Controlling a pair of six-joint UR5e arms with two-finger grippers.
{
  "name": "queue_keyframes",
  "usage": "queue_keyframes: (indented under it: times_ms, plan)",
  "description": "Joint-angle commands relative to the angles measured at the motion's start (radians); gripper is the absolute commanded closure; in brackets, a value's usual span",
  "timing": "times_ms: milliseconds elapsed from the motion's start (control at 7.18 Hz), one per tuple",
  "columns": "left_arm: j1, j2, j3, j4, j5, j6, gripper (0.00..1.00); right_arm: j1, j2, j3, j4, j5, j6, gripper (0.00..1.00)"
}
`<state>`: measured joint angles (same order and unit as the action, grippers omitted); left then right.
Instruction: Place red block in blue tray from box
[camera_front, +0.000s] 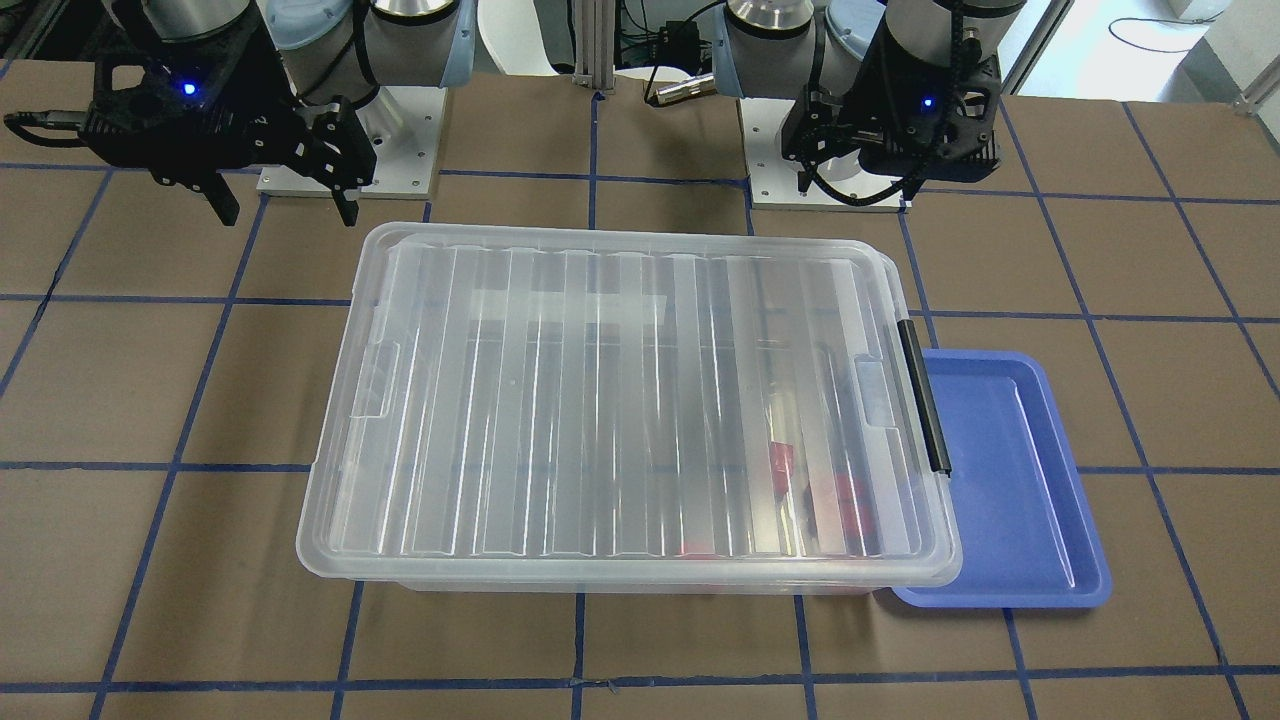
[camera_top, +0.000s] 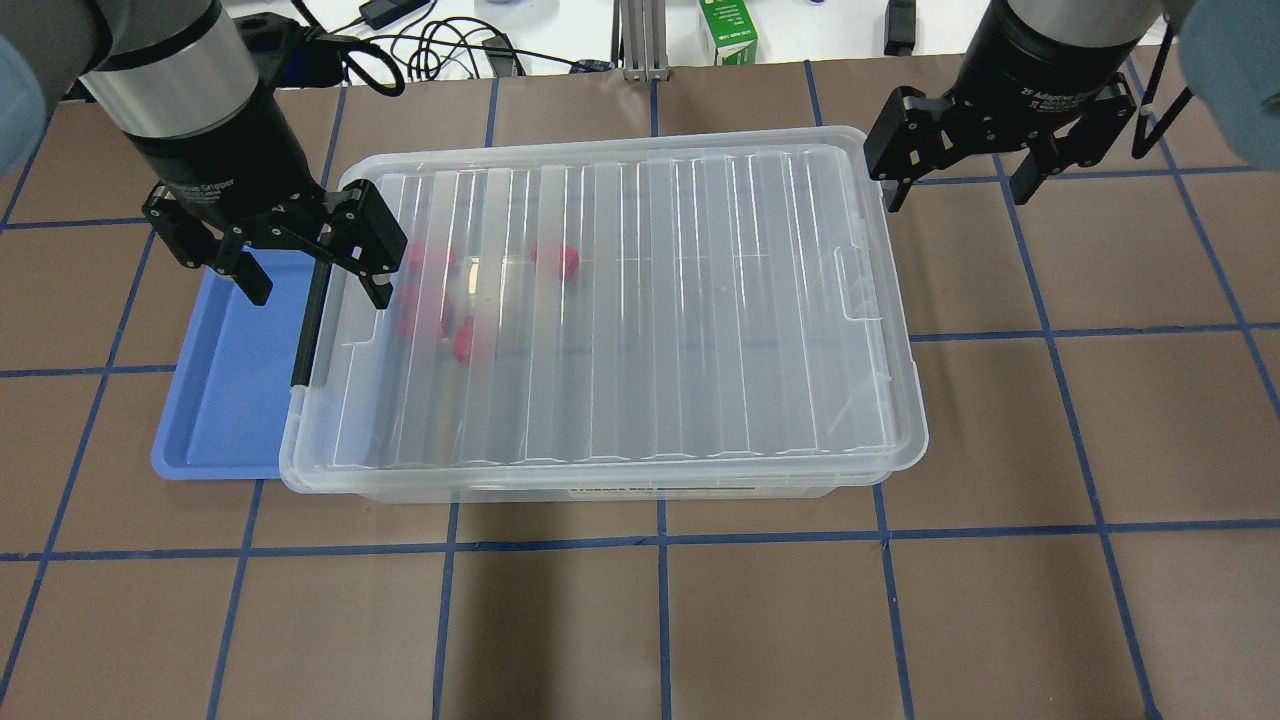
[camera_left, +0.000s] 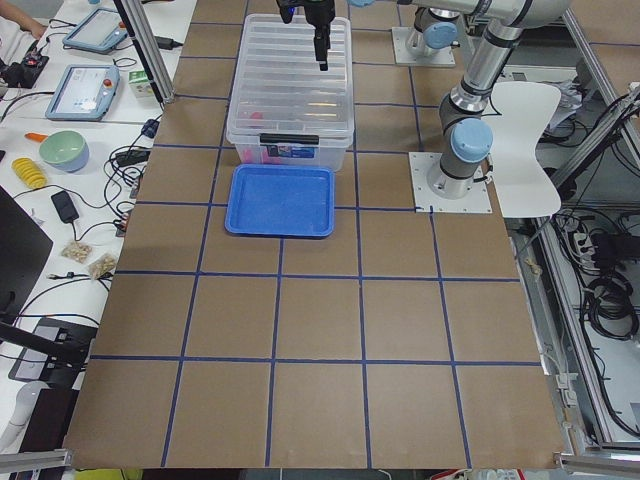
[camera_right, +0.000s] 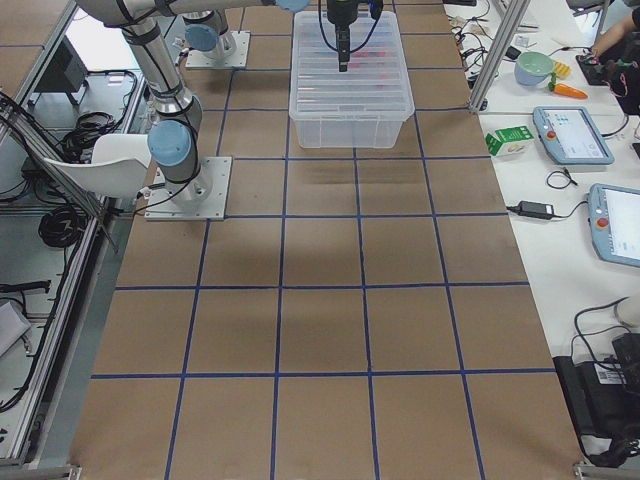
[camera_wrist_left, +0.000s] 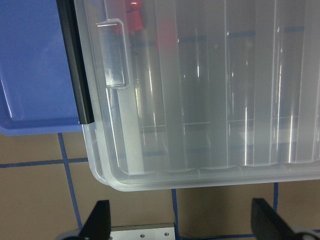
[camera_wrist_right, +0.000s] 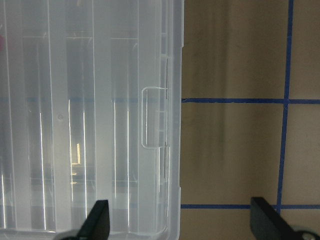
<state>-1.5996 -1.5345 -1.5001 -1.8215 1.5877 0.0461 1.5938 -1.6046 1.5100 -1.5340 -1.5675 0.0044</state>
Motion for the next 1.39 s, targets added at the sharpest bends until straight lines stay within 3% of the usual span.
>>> queue_keyframes:
  times_ms: [0,697,1254]
  plan:
    - [0.0,0.001,0.0,-0.007,0.0,0.0,0.0,0.0,0.0,0.002,0.0,0.001,0.003,0.0]
    - [0.0,-0.003,-0.002,-0.009,0.0,0.0,0.0,-0.002,0.006,0.039,-0.049,-0.003,-0.026,0.0]
    - [0.0,-0.004,-0.002,-0.007,0.0,0.001,0.0,-0.02,0.173,0.26,-0.412,-0.012,-0.057,0.0]
